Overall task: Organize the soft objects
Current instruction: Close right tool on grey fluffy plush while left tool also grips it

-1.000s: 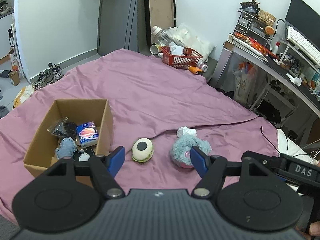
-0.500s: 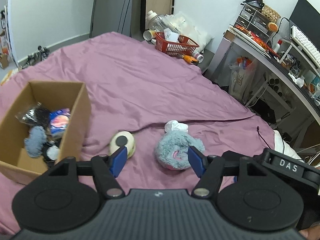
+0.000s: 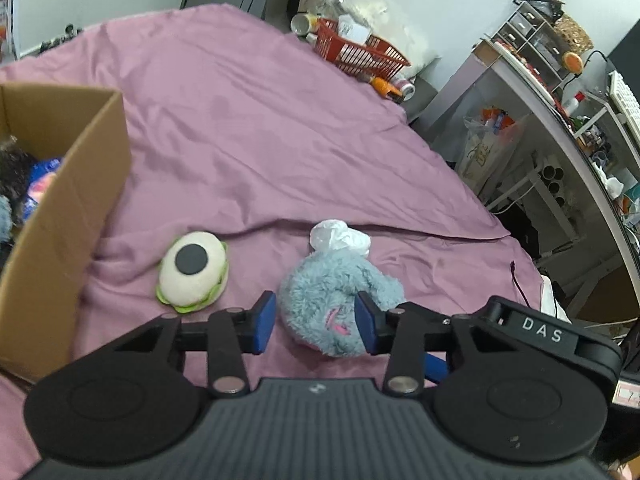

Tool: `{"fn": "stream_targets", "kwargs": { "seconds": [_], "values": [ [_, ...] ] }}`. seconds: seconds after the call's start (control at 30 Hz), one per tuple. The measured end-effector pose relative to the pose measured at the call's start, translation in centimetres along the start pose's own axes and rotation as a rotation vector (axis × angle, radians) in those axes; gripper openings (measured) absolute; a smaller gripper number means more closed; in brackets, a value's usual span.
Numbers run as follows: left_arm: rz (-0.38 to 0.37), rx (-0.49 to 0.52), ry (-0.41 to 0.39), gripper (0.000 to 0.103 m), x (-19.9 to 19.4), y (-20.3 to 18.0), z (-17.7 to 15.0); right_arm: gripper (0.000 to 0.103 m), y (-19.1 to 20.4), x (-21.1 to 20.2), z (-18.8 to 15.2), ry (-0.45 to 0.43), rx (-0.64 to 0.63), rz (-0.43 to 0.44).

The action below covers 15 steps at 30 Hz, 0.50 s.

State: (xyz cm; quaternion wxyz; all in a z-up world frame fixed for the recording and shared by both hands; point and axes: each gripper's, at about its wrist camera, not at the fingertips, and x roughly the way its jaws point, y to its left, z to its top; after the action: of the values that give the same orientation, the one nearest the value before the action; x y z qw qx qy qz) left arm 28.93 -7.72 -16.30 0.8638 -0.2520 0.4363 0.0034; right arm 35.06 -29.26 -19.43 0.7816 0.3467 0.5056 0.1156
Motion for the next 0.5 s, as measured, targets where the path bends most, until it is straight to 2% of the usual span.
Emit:
{"fn": "stream_targets", "kwargs": {
  "seconds": [0.4,0.47,0.5],
  "values": [
    [-0.044,-0.133,0.04,0.041,4.3,1.9,-0.1,0.047,-1.5,2.8,0.6,0.019,0.059,0.042],
    [-0.069,-0.182,0.045,0.032,4.7,2.5,-0.4,0.042,-1.7,3.2,0.6,0.029,0.061,0.038],
    [-0.079,-0.201,0.048,0.03,4.7,2.6,-0.5,0.04,-1.7,3.5,0.5,0.035,0.058,0.037]
  ]
}}
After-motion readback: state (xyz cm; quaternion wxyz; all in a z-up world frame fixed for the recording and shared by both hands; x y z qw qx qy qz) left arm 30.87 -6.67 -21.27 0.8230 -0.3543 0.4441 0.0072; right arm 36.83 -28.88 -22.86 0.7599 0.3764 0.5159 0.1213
